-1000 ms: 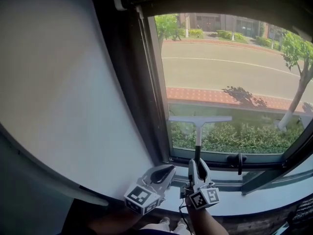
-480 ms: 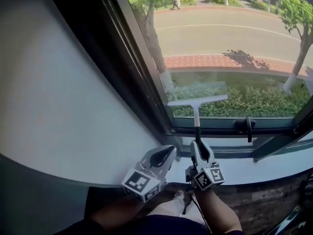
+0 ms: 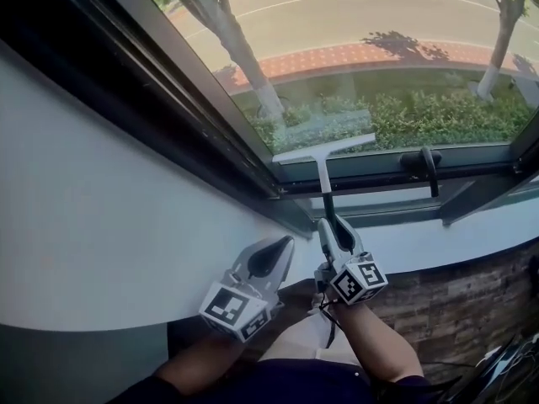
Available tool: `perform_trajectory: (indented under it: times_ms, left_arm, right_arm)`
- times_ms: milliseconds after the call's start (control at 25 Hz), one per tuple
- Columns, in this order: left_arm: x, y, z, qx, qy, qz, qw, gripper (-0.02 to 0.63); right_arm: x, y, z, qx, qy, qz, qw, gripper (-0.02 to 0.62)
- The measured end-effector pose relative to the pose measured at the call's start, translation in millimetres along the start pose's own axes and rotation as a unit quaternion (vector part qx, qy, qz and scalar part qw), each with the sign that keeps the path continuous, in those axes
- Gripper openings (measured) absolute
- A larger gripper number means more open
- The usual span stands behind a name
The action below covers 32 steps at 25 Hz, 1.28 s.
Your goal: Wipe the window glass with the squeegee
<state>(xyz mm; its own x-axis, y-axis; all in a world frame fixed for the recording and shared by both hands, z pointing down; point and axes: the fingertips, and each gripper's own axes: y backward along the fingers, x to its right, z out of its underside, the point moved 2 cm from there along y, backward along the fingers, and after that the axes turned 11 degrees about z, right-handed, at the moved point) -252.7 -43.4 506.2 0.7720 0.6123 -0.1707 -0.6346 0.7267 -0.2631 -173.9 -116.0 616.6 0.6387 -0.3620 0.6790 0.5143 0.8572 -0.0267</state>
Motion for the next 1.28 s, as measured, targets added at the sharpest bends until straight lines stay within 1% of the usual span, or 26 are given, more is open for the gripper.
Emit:
perform_trajectory:
  times_ms: [320,560,760,920,1080,1200,1280]
  left_arm:
    - [-5.0,-2.2,18.6,-0.025,0.014,0.003,0.9996,0.005]
    - [-6.3,-10.5,28.6,-0.04,0.018,0.007,0.999,0.005]
    - [-8.9,-14.7,37.3,-0.053,0.023,0.008,0.9983,0.005]
    - [-10.9,-19.4,39.1,-0.053,0.026,0.011,0.9982,0.005]
    - [-12.7,-20.6,28.7,-0.045,0.023,0.016,0.9986,0.005]
    - [-12.7,-20.2,15.7,-0.031,0.022,0.019,0.9991,0.005]
    - [-11.1,-19.9,7.7,-0.023,0.022,0.021,0.9993,0.005]
  right_arm:
    - [9.3,0.9,13.6,0.002,-0.028,-0.006,1.0,0.103]
    - [25.3,1.7,27.9,-0.01,-0.038,-0.008,0.999,0.103]
    - [42.5,4.5,48.2,-0.03,-0.079,0.003,0.996,0.103]
    - [44.5,3.8,47.1,-0.029,-0.099,-0.008,0.995,0.101]
    - [38.2,14.1,32.9,-0.037,-0.086,-0.013,0.996,0.101]
    - [32.3,26.2,17.2,-0.039,-0.058,-0.025,0.997,0.101]
    - [29.0,34.5,-2.3,-0.034,-0.041,-0.032,0.998,0.101]
